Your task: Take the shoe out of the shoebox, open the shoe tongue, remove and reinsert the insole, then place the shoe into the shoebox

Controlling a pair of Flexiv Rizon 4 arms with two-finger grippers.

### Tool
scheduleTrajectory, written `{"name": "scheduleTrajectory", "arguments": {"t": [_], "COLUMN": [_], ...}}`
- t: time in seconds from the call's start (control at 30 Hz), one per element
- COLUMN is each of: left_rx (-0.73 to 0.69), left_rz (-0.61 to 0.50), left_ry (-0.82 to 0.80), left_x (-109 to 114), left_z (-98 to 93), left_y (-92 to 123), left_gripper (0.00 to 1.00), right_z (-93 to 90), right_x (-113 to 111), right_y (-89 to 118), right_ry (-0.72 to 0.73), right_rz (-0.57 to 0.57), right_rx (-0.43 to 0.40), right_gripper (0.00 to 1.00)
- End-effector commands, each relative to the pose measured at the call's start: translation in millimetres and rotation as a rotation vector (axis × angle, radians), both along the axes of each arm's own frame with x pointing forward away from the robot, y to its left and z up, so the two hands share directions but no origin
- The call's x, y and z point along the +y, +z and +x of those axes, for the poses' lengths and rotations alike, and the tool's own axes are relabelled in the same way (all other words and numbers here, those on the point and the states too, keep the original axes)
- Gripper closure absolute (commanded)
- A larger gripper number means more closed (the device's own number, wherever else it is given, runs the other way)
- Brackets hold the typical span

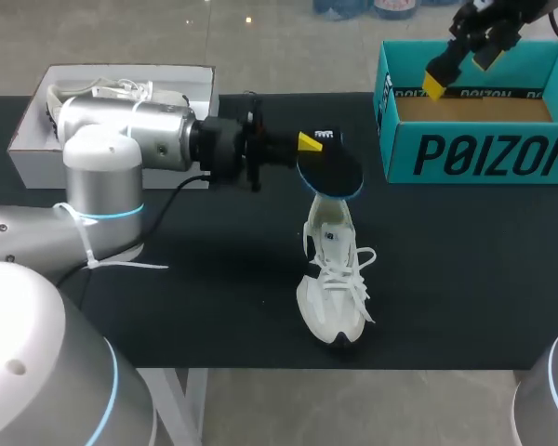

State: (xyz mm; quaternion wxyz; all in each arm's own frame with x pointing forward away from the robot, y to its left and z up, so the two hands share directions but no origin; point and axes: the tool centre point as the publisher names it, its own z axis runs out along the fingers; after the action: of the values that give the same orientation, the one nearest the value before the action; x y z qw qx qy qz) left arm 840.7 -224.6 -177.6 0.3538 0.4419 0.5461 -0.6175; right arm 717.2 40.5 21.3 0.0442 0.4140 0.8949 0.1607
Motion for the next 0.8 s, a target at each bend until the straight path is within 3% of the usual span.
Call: {"name": "scheduleTrajectory", "arguments": {"t": [0.03,0.33,0.63,0.8], "left_rx": [0.292,0.686,0.825,0.944], "left_rz": [-0.016,-0.019,0.017,-0.021], "left_ry": [-0.069,0.023,0.067,0.09], "left_x": [3.3,11.7,14.2,14.5], "left_z": [3.8,2.6,-2.8,-2.0], "left_y": [6.3,9.3,16.0,17.9], "left_gripper": [1.0,1.0,1.0,1.0], "right_z": [1.8,1.8,1.8,1.8], "right_x": [0.9,0.9,0.9,0.9], "right_y": [1.0,1.0,1.0,1.0], "right_ry": [-0.001,-0.001,-0.001,-0.001], "right_rz": [-0.003,-0.003,-0.003,-0.003], "right_rx": [0.004,0.004,0.004,0.004], "right_gripper": [0.0,0.0,0.0,0.0]}}
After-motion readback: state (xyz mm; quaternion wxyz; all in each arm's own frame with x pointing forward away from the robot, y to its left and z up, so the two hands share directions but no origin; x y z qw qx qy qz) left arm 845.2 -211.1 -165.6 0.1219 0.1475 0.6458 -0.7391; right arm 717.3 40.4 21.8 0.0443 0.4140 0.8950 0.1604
